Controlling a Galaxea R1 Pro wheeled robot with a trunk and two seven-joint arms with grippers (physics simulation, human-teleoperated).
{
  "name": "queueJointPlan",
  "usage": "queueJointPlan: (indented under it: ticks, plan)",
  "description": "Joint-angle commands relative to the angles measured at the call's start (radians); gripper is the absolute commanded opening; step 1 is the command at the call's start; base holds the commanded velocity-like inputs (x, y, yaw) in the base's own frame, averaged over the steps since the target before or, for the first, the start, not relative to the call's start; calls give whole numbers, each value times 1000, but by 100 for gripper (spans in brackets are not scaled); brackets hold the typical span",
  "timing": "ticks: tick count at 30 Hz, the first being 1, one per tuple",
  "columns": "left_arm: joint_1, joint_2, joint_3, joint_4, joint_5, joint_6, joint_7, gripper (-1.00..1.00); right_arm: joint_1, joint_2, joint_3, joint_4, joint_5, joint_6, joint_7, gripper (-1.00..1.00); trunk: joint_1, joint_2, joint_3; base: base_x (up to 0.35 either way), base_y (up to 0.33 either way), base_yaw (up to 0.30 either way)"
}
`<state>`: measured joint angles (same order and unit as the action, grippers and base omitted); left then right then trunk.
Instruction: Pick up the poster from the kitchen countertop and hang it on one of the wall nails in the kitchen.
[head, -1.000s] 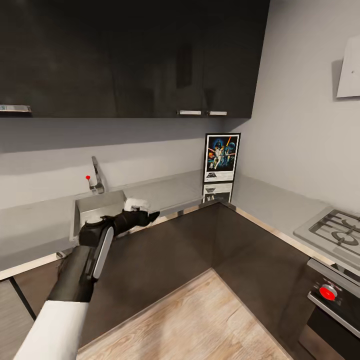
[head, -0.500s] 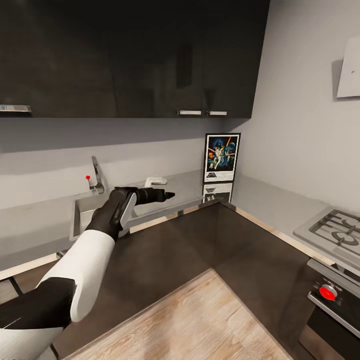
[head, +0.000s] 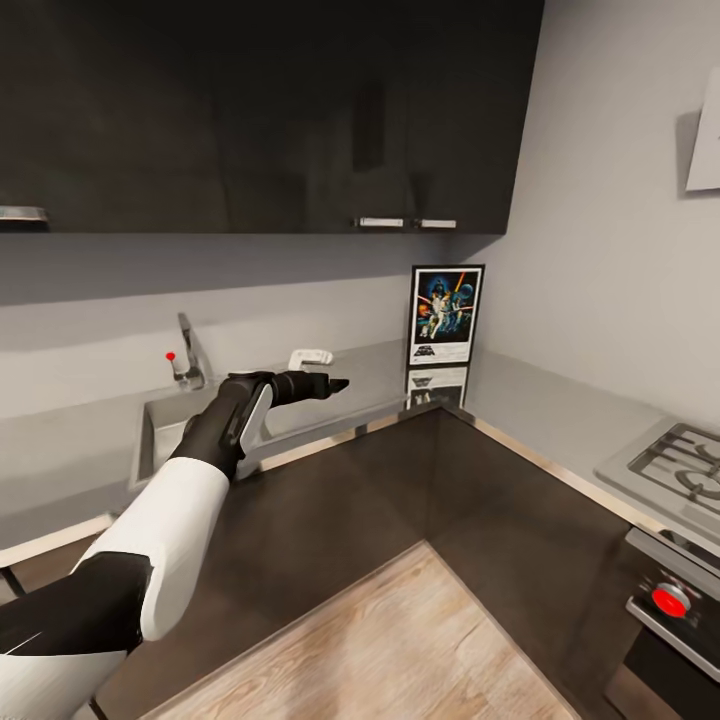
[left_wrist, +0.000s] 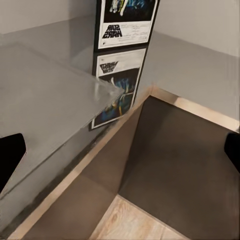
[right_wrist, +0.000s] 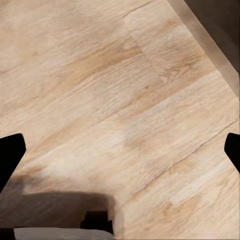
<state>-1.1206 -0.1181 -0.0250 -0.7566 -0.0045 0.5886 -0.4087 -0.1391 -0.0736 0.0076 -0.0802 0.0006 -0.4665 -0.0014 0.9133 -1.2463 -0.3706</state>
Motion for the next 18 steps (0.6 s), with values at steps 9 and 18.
queueJointPlan:
  ticks: [9, 18]
  plan:
    - [-1, -1, 2, -1, -1, 5, -3, 100, -1, 3, -1, 11, 1, -3, 0, 100, 1, -1, -15, 319, 0, 0]
    - [-1, -1, 1, -1, 0, 5, -2, 100, -1, 3, 2, 40, 7, -3, 0, 100, 1, -1, -23, 334, 0, 0]
